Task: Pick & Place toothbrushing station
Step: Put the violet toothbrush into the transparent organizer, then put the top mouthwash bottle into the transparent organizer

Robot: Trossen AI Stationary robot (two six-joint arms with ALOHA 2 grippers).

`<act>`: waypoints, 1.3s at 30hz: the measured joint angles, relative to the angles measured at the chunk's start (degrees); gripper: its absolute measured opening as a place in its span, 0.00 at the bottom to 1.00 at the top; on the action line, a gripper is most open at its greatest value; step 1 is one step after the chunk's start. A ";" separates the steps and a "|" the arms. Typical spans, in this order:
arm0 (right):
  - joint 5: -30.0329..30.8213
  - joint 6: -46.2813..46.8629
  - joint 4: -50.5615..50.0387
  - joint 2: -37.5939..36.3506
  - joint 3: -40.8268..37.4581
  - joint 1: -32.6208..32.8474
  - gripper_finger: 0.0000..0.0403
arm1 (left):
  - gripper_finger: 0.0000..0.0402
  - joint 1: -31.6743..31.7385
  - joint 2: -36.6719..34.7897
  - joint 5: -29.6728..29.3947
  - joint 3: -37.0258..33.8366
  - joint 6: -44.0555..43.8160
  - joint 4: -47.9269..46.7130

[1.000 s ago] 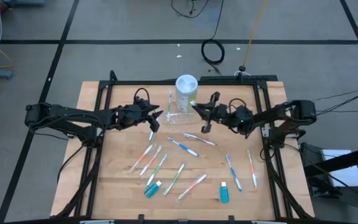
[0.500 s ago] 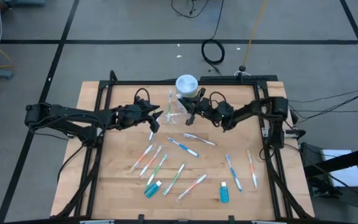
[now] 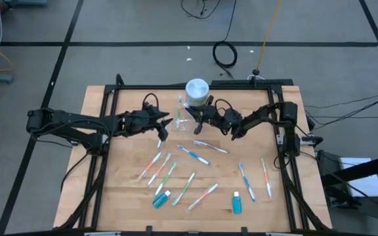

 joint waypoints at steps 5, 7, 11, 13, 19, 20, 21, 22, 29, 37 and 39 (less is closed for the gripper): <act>3.21 -0.24 -3.38 0.02 -0.02 0.22 0.09 | 0.37 0.00 0.00 1.83 0.00 -0.21 -1.26; 6.08 -0.42 -3.95 0.00 -0.02 0.37 0.11 | 0.37 0.00 0.00 1.86 0.00 -0.43 -1.82; 8.68 0.08 -6.80 0.00 -0.02 0.47 0.15 | 0.37 -0.04 0.00 1.89 0.00 -0.61 -2.24; 9.45 0.08 -8.05 0.00 -0.02 0.72 0.17 | 0.37 -0.04 0.00 1.89 0.00 -0.61 -2.47; 11.92 -1.70 -8.82 0.00 -0.04 1.29 0.26 | 0.37 -0.66 0.00 1.89 0.00 -0.60 -2.46; 12.02 -1.78 -8.82 0.00 -0.04 1.29 0.28 | 0.37 -0.74 0.00 1.89 0.00 -0.57 -2.46; 12.09 -1.82 -8.81 -0.01 -0.04 1.29 0.29 | 0.37 -0.87 0.00 1.89 0.00 -0.55 -2.47; 12.08 -1.84 -8.79 -0.21 -0.04 1.29 0.31 | 0.37 -0.96 0.00 1.89 0.00 -0.55 -2.45; 12.15 -5.59 -14.79 -4.86 -1.69 1.41 0.37 | 0.37 -1.01 0.00 1.89 0.00 -0.89 -2.50; 14.89 -5.36 -23.12 -17.68 -9.11 2.67 0.36 | 0.37 -1.37 0.00 1.89 0.00 -1.86 -2.93; 14.85 -4.96 -25.89 -21.67 -11.32 3.47 0.36 | 0.37 -1.75 0.00 1.94 0.00 -1.86 -2.74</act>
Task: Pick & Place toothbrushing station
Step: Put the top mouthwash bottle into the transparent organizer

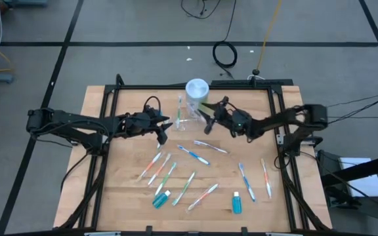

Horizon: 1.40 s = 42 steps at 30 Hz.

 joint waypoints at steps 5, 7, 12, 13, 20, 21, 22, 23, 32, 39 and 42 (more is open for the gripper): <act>-0.16 2.77 -6.09 -9.24 -5.87 2.82 0.36 | 0.37 -0.28 0.00 1.42 0.00 0.00 0.05; -0.26 4.86 -8.01 -12.59 -8.47 4.09 0.36 | 0.37 -0.39 0.00 1.46 0.00 -0.03 0.05; -0.47 9.49 -9.64 -18.42 -16.07 6.91 0.36 | 0.37 -0.39 0.00 1.48 0.00 -1.03 0.01; -0.52 10.41 -9.64 -19.27 -17.75 7.37 0.36 | 0.37 -0.39 0.00 1.50 0.00 -1.29 -0.04; -3.77 16.85 -9.76 -20.87 -26.15 8.10 0.36 | 0.37 -0.55 0.00 2.60 0.00 -2.60 -0.38; -3.77 17.32 -9.77 -20.87 -26.73 8.10 0.36 | 0.37 -0.56 0.00 2.66 0.00 -3.48 -0.98; -3.77 17.49 -9.76 -20.88 -27.20 8.10 0.36 | 0.37 -0.54 0.00 2.64 0.00 -4.47 -2.12; -3.77 17.54 -9.72 -20.88 -27.57 8.10 0.36 | 0.37 -0.54 0.00 2.64 0.00 -5.59 -3.64; -3.75 17.54 -9.67 -20.88 -28.14 8.07 0.36 | 0.37 -0.54 0.02 0.49 0.00 -16.19 -16.25; -3.75 17.54 -9.67 -20.86 -28.14 8.07 0.36 | 0.37 -0.54 0.02 -2.74 0.00 -19.44 -19.08; -3.75 17.65 -10.15 -20.86 -28.14 8.07 0.36 | 0.37 -0.54 0.26 -3.14 -0.02 -20.12 -19.27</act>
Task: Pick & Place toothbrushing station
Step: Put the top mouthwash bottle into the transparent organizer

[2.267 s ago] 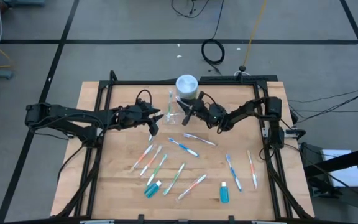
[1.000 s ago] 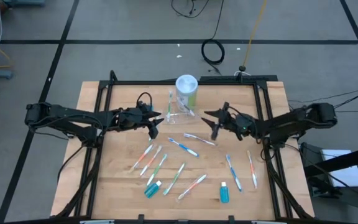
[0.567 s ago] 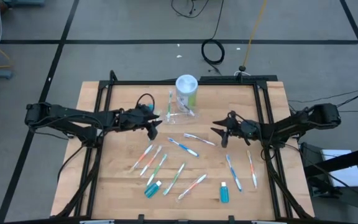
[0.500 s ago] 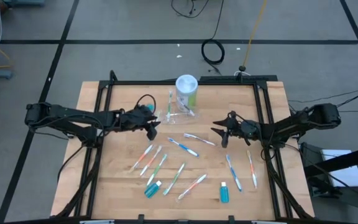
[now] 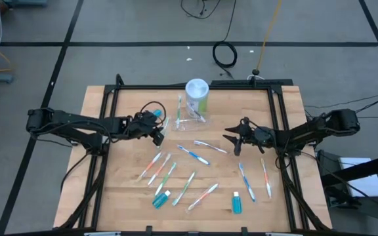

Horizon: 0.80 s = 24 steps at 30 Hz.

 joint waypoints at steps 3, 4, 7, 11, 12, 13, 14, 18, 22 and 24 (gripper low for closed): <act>0.00 0.09 -0.34 0.00 0.00 0.00 0.36 | 0.37 0.00 1.16 -1.57 -0.14 -1.17 -0.61; 0.00 0.04 -0.38 0.00 0.00 0.00 0.36 | 0.37 0.00 1.70 -2.14 -0.18 -1.14 -0.76; 0.00 -0.18 -0.37 0.00 0.00 0.00 0.36 | 0.37 0.23 3.59 -3.27 -0.18 -0.58 -0.74; 0.00 0.23 -1.19 0.00 0.00 0.00 0.36 | 0.37 2.08 6.01 -5.33 -0.18 -0.48 -1.50; 0.00 0.79 -1.37 0.00 0.00 0.00 0.36 | 0.37 2.83 6.67 -5.66 -0.18 -0.15 -2.52; 0.03 1.01 -1.56 0.00 0.00 0.00 0.36 | 0.37 3.79 7.35 -5.64 -0.18 -0.29 -3.25; 0.12 1.02 -1.68 0.00 0.00 0.00 0.36 | 0.37 5.08 7.82 -4.80 -0.18 -1.39 -4.09; 0.58 0.92 -1.64 0.00 0.00 -0.02 0.36 | 0.37 11.75 7.91 0.21 -0.20 0.19 -7.44; 0.63 -1.12 -1.25 0.01 0.00 -0.02 0.36 | 0.37 16.58 7.91 2.92 -0.20 9.33 -5.90; 0.66 -2.33 -0.92 0.02 0.00 -0.02 0.36 | 0.37 18.60 7.89 5.46 -0.20 13.25 -4.85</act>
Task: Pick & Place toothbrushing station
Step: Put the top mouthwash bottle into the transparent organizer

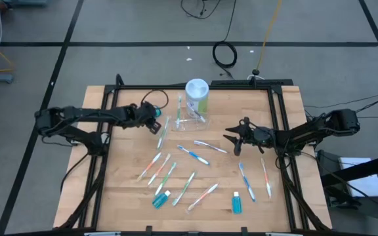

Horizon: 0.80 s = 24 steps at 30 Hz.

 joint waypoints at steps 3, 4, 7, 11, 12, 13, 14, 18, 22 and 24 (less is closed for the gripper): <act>0.00 -1.28 0.11 0.00 0.00 0.00 0.36 | 0.37 2.53 0.44 1.55 0.00 3.88 0.07; 0.00 -1.41 0.16 -0.01 0.00 0.00 0.36 | 0.37 2.98 0.96 1.95 0.00 4.42 0.14; 0.01 -1.45 0.15 0.00 0.00 0.00 0.36 | 0.37 4.18 1.16 3.77 -0.09 5.26 -0.88; 0.00 -1.39 0.15 0.00 0.00 0.00 0.36 | 0.37 5.54 1.23 5.30 -0.84 7.55 -0.88; 0.00 -1.36 0.13 0.00 0.00 0.00 0.36 | 0.37 5.71 1.65 5.62 -1.27 7.57 -0.53; 0.00 -1.33 0.13 0.00 0.00 0.00 0.36 | 0.37 5.71 2.06 5.68 -1.83 7.49 0.13; 0.00 -1.30 0.13 0.00 0.00 0.00 0.36 | 0.37 5.75 2.16 5.64 -2.60 7.25 0.53; 0.00 -1.28 0.13 0.00 0.00 0.00 0.36 | 0.37 6.22 2.03 5.24 -5.08 7.37 3.34; 0.00 -1.25 0.15 0.00 0.00 0.00 0.36 | 0.37 6.15 2.04 6.58 -7.85 7.90 10.35; 0.00 -1.25 0.15 0.00 0.00 0.00 0.36 | 0.37 6.24 2.01 6.53 -8.92 8.64 13.04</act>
